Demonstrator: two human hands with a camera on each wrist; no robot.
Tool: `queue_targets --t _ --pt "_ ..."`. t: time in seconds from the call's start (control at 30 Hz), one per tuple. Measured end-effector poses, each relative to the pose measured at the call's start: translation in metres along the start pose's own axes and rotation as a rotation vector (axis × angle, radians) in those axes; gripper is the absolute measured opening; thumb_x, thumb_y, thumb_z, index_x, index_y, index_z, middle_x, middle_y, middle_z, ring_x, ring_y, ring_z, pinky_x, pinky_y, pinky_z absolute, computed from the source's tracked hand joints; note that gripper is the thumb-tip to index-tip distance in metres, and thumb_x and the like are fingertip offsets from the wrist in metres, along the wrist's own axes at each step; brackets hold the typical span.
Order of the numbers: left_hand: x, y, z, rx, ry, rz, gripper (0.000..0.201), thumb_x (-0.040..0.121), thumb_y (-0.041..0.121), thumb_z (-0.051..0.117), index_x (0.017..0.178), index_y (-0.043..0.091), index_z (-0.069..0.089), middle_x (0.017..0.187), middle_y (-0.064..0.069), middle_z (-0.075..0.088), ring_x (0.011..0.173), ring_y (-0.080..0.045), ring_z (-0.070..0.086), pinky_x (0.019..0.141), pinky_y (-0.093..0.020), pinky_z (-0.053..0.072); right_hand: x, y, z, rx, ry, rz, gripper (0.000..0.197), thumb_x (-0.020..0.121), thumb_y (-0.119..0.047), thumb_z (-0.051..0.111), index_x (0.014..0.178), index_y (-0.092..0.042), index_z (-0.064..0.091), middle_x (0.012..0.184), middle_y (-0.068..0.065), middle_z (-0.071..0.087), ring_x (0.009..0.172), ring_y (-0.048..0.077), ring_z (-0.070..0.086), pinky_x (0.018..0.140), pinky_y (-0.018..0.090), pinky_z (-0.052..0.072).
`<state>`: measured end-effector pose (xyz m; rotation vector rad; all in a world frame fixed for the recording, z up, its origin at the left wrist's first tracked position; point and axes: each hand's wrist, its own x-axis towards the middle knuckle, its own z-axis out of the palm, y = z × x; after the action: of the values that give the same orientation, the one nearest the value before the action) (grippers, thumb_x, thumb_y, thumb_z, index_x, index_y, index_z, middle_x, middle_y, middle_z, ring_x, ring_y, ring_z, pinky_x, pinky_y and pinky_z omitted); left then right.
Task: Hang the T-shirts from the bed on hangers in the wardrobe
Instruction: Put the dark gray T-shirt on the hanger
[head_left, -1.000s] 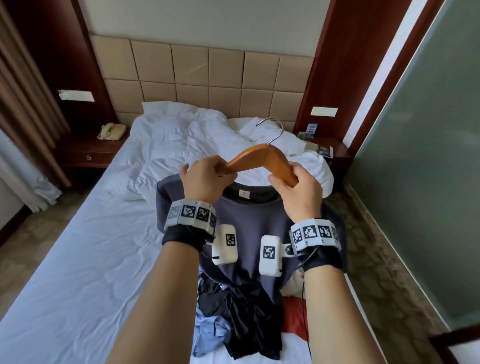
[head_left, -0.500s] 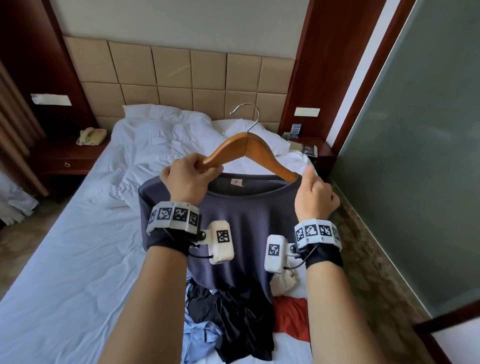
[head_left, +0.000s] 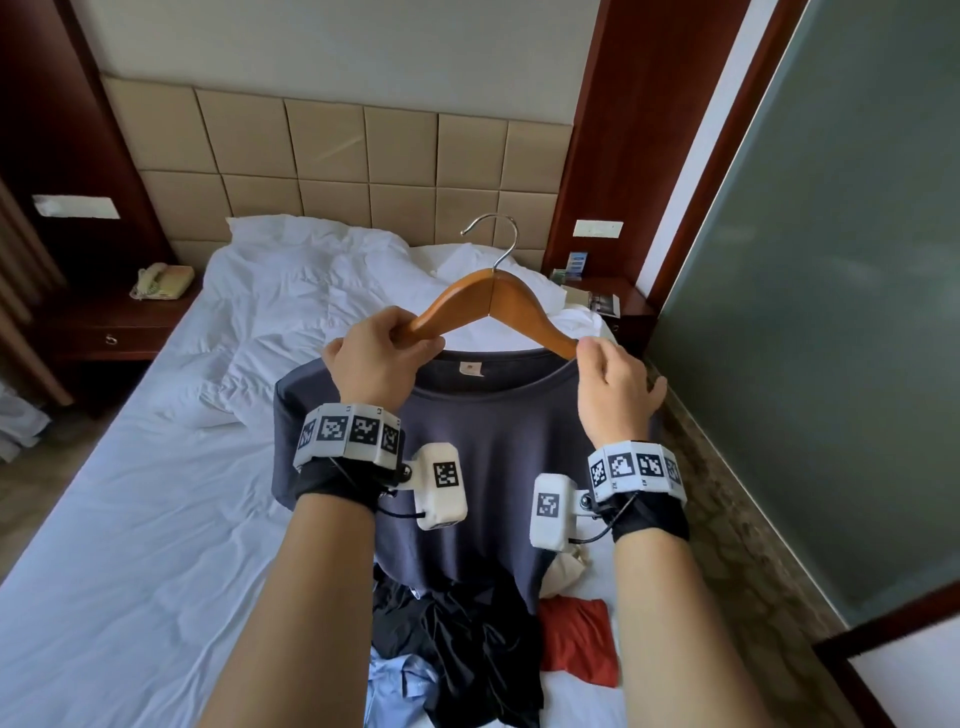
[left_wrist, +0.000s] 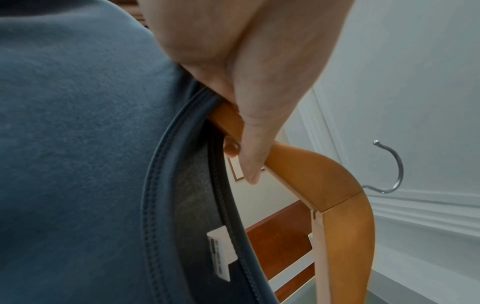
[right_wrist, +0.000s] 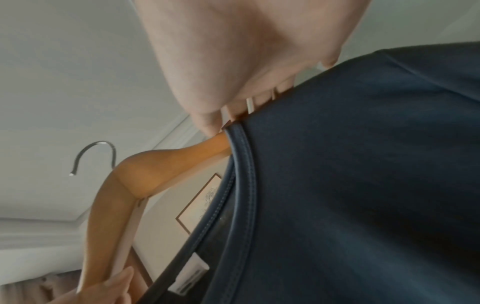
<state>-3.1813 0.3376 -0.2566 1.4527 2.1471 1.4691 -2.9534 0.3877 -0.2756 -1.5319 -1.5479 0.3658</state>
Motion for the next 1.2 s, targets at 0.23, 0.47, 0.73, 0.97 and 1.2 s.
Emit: queue_targets --t 0.23,0.47,0.73,0.97,1.2 --pt "-0.002 0.005 0.018 0.004 0.009 0.082 0.028 0.071 0.041 0.082 0.095 0.03 0.074 0.099 0.007 0.057 0.101 -0.022 0.055 0.092 -0.041 0.038 -0.006 0.009 -0.012 -0.137 -0.04 -0.176 0.029 0.091 -0.05 0.063 0.107 -0.026 0.067 0.09 -0.011 0.061 0.1 0.024 0.058 0.104 0.055 0.035" --pt "-0.02 0.025 0.049 0.142 -0.029 0.071 0.036 0.073 0.051 0.078 0.105 0.035 0.075 0.112 -0.001 0.057 0.116 -0.031 0.044 0.097 -0.044 0.029 -0.016 0.044 -0.029 -0.211 0.125 -0.062 0.027 0.086 -0.051 0.068 0.093 -0.025 0.064 0.08 -0.003 0.069 0.079 0.028 0.063 0.086 0.049 0.049" --pt "-0.048 0.067 0.098 0.041 -0.191 0.189 0.033 0.075 0.047 0.078 0.105 0.032 0.075 0.109 0.0 0.058 0.111 -0.026 0.051 0.094 -0.041 0.028 -0.027 0.086 -0.1 -0.265 0.13 0.005 0.029 0.087 -0.049 0.068 0.091 -0.02 0.064 0.078 0.0 0.07 0.078 0.033 0.063 0.067 0.038 0.044" --pt "-0.103 0.125 0.131 -0.057 -0.28 0.307 0.026 0.078 0.046 0.076 0.1 0.032 0.074 0.087 0.006 0.056 0.092 -0.022 0.057 0.084 -0.034 0.023 -0.054 0.115 -0.191 -0.271 0.204 0.057 0.028 0.088 -0.048 0.067 0.083 -0.021 0.063 0.067 -0.005 0.062 0.069 0.026 0.058 0.065 0.036 0.044" --pt "-0.202 0.2 0.163 -0.167 -0.401 0.401 0.021 0.079 0.045 0.076 0.097 0.035 0.073 0.079 0.014 0.057 0.085 -0.01 0.051 0.086 -0.038 0.026 -0.109 0.168 -0.298 -0.34 0.397 0.118 0.027 0.089 -0.048 0.065 0.086 -0.021 0.064 0.078 -0.005 0.062 0.083 0.026 0.057 0.078 0.04 0.041"
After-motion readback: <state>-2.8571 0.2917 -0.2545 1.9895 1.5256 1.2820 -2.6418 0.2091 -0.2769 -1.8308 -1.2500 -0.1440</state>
